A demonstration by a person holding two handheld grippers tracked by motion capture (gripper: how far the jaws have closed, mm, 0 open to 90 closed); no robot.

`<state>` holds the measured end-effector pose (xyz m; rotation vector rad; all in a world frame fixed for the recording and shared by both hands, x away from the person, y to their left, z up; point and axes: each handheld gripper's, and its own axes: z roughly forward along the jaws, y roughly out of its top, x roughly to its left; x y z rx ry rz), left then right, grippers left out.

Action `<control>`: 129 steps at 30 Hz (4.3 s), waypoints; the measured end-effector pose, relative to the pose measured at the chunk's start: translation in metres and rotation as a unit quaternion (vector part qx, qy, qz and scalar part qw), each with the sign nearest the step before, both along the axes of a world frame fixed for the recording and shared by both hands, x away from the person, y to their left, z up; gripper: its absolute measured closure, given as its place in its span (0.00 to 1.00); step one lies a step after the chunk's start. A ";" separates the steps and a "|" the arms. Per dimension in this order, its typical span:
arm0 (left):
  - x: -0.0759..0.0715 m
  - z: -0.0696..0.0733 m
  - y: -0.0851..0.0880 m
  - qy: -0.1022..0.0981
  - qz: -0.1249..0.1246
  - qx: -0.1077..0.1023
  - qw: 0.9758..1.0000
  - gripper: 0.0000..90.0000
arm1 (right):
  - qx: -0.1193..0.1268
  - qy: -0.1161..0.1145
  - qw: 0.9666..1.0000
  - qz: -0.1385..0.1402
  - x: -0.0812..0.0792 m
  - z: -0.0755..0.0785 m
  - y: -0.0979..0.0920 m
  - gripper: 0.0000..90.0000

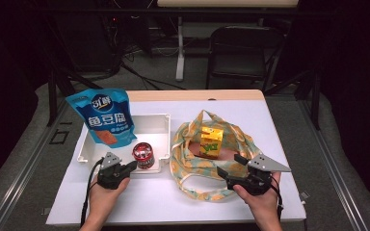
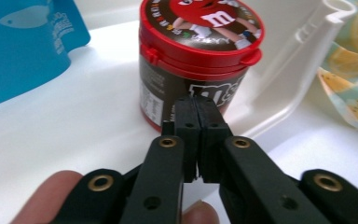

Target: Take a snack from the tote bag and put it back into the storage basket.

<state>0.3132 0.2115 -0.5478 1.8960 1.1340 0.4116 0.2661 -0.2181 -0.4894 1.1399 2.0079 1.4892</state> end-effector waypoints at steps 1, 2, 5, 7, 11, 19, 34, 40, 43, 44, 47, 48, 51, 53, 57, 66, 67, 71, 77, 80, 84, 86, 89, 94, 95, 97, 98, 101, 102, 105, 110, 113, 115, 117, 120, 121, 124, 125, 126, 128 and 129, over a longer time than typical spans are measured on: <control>0.001 0.000 -0.001 0.001 0.003 -0.004 1.000 1.00 | 0.001 0.001 1.000 0.000 0.000 0.000 0.000 0.23; 0.003 0.000 -0.002 0.000 0.006 -0.003 1.000 1.00 | 0.001 0.001 1.000 -0.001 0.000 0.000 0.000 0.23; 0.009 0.000 -0.004 0.010 0.003 -0.015 1.000 1.00 | 0.000 0.001 1.000 -0.001 0.000 0.000 0.000 0.23; 0.013 0.000 -0.007 0.011 -0.002 -0.010 1.000 1.00 | 0.001 0.000 1.000 -0.002 0.000 0.000 0.000 0.23; 0.022 -0.001 -0.012 0.012 -0.006 -0.004 1.000 1.00 | 0.003 -0.001 1.000 -0.006 0.000 0.000 -0.001 0.23; 0.039 0.006 -0.019 0.016 -0.011 -0.008 1.000 1.00 | 0.002 0.000 1.000 -0.005 0.001 0.000 -0.002 0.23; 0.063 0.008 -0.032 0.025 -0.001 -0.027 0.999 1.00 | 0.001 0.002 1.000 -0.004 0.001 -0.001 -0.001 0.24; 0.056 0.008 -0.035 0.037 -0.030 -0.022 0.999 1.00 | 0.002 0.002 1.000 -0.006 0.001 -0.001 -0.002 0.24; 0.053 0.010 -0.041 0.030 -0.042 -0.007 0.999 1.00 | 0.003 0.003 1.000 -0.008 0.002 -0.002 -0.003 0.24; 0.053 0.010 -0.043 0.028 -0.041 -0.011 0.999 1.00 | 0.002 0.003 1.000 -0.006 0.002 -0.001 -0.002 0.24; 0.056 0.012 -0.047 0.024 -0.027 0.006 0.999 1.00 | 0.002 0.001 1.000 -0.004 0.001 -0.001 -0.001 0.24; 0.057 0.013 -0.048 0.024 -0.024 0.008 0.999 1.00 | 0.000 0.001 1.000 -0.004 0.000 -0.001 -0.001 0.24; 0.061 0.014 -0.052 0.033 -0.046 0.003 0.998 1.00 | 0.002 0.001 1.000 -0.005 0.001 -0.001 -0.001 0.24; 0.063 0.013 -0.055 0.034 -0.049 0.009 0.998 1.00 | 0.000 0.002 1.000 -0.006 0.001 -0.001 -0.002 0.24; 0.070 0.012 -0.057 0.045 -0.041 0.008 0.998 1.00 | 0.002 0.002 1.000 -0.005 0.001 -0.001 -0.001 0.24; 0.086 0.012 -0.060 0.059 -0.040 -0.004 0.997 1.00 | 0.003 0.002 1.000 -0.006 0.001 -0.001 -0.002 0.24; 0.088 0.012 -0.061 0.061 -0.040 -0.006 0.997 1.00 | 0.002 0.002 1.000 -0.006 0.001 -0.001 -0.002 0.24; 0.092 0.013 -0.067 0.058 -0.040 -0.015 0.997 1.00 | 0.003 0.002 1.000 -0.005 0.001 -0.002 -0.001 0.24; 0.097 0.011 -0.074 0.061 -0.042 -0.023 0.997 1.00 | 0.002 0.002 1.000 -0.004 0.001 -0.002 -0.001 0.24; 0.092 0.015 -0.074 0.058 -0.046 -0.020 0.997 0.99 | 0.004 0.001 1.000 -0.006 0.001 -0.002 -0.002 0.24; 0.082 0.021 -0.062 0.047 -0.045 -0.015 0.998 1.00 | 0.006 0.002 1.000 -0.007 0.001 -0.002 -0.003 0.24; 0.082 0.021 -0.055 0.046 -0.039 -0.006 0.998 1.00 | 0.006 0.002 1.000 -0.009 0.001 -0.002 -0.003 0.24; 0.084 0.019 -0.048 0.054 -0.029 -0.018 0.998 1.00 | 0.003 0.001 1.000 -0.006 0.001 -0.001 -0.001 0.24; 0.089 0.016 -0.053 0.057 -0.031 -0.021 0.998 1.00 | 0.001 0.001 1.000 -0.005 0.001 -0.001 0.001 0.24; 0.090 0.015 -0.055 0.056 -0.031 -0.023 0.998 1.00 | 0.001 0.001 1.000 -0.005 0.001 -0.002 0.001 0.24; 0.092 0.014 -0.057 0.062 -0.032 -0.033 0.997 1.00 | 0.003 0.002 1.000 -0.002 0.001 -0.002 0.001 0.25; 0.093 0.014 -0.058 0.063 -0.031 -0.033 0.997 1.00 | 0.004 0.001 1.000 -0.001 0.001 -0.002 0.001 0.26; 0.097 0.013 -0.060 0.064 -0.028 -0.048 0.996 1.00 | 0.004 0.002 1.000 0.000 0.000 -0.002 0.001 0.27; 0.098 0.012 -0.061 0.066 -0.027 -0.051 0.996 1.00 | 0.006 0.002 1.000 -0.002 0.001 -0.002 0.001 0.27; 0.101 0.011 -0.066 0.064 -0.025 -0.051 0.996 1.00 | 0.006 0.003 1.000 -0.003 0.001 -0.002 0.000 0.27; 0.104 0.013 -0.073 0.060 -0.023 -0.048 0.997 1.00 | 0.005 0.001 1.000 -0.004 0.000 -0.001 0.000 0.27; 0.105 0.014 -0.074 0.059 -0.020 -0.052 0.997 1.00 | 0.006 0.002 1.000 -0.006 0.001 -0.001 0.000 0.27; 0.103 0.016 -0.074 0.058 -0.025 -0.058 0.996 1.00 | 0.006 0.002 1.000 -0.006 0.001 -0.002 0.000 0.27; 0.097 0.020 -0.071 0.055 -0.036 -0.058 0.996 0.97 | 0.005 0.002 1.000 -0.007 0.001 -0.001 -0.001 0.27; 0.087 0.024 -0.062 0.037 -0.032 -0.025 0.998 1.00 | 0.008 0.001 1.000 -0.008 0.001 -0.001 -0.002 0.27; 0.085 0.024 -0.057 0.030 -0.026 -0.019 0.999 1.00 | 0.010 0.000 1.000 -0.009 0.001 0.000 -0.002 0.27; 0.090 0.023 -0.044 0.036 -0.001 -0.025 0.999 1.00 | 0.008 -0.001 1.000 -0.009 0.001 0.001 -0.002 0.27; 0.091 0.023 -0.042 0.037 0.014 -0.037 0.999 1.00 | 0.009 -0.002 1.000 -0.010 0.001 0.001 -0.001 0.27; 0.093 0.023 -0.040 0.039 0.020 -0.043 0.998 1.00 | 0.007 -0.002 1.000 -0.009 0.000 0.001 -0.001 0.27; 0.095 0.023 -0.040 0.038 0.023 -0.046 0.998 1.00 | 0.003 -0.001 1.000 -0.008 0.001 0.001 -0.001 0.27; 0.096 0.023 -0.041 0.040 0.023 -0.046 0.998 1.00 | 0.006 -0.002 1.000 -0.010 0.001 0.000 -0.001 0.27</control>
